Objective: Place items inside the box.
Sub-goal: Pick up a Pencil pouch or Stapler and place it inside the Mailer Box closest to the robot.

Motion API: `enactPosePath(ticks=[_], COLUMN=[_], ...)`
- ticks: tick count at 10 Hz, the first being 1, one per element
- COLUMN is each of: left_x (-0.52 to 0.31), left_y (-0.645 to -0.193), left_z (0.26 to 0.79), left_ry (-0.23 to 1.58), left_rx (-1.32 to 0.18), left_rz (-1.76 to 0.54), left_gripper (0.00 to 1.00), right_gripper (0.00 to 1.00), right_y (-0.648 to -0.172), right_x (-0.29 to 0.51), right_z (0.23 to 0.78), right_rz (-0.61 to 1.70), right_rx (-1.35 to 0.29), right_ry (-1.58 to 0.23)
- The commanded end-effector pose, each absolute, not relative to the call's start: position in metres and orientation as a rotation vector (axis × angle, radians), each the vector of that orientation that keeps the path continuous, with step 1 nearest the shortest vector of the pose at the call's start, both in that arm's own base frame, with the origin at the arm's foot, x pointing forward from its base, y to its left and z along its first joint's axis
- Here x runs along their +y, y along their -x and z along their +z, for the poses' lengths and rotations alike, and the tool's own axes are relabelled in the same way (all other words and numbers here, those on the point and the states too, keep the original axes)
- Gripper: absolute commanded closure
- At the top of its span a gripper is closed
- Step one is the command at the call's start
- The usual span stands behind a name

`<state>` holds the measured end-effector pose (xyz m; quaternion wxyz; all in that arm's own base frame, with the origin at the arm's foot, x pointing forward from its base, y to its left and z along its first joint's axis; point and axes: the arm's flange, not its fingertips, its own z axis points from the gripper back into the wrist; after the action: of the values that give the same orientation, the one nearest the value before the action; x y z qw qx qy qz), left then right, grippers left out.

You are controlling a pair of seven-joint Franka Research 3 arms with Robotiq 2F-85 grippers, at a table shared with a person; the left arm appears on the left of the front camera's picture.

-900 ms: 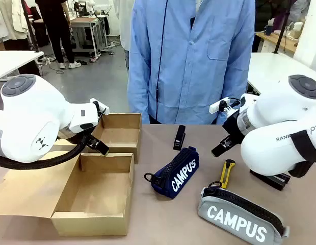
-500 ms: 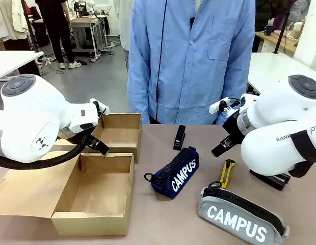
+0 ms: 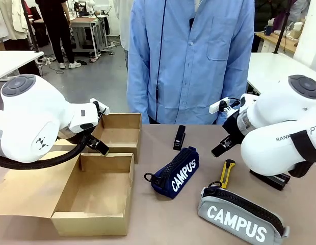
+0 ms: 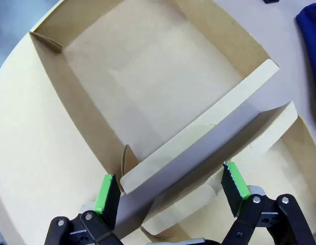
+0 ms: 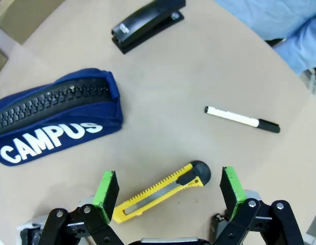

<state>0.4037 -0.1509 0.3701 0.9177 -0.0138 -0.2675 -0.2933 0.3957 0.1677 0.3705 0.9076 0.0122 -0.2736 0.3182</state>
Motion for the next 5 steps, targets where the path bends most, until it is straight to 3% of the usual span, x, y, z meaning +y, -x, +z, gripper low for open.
enactPosePath(ticks=[1,5], left_x=[-0.1510,-0.1510], left_y=[-0.4037,-0.4037], left_z=[0.3702,0.3702], left_ry=[0.028,0.028], left_rx=[-0.550,-0.550], left_rz=[-0.603,-0.603], left_gripper=[0.00,0.00], right_gripper=[0.00,0.00], right_y=[-0.3958,-0.3958], right_x=[0.1676,0.1676], right_z=[0.3706,0.3706], right_rz=[0.656,0.656], right_rx=[-0.565,-0.565], right_ry=[-0.026,-0.026])
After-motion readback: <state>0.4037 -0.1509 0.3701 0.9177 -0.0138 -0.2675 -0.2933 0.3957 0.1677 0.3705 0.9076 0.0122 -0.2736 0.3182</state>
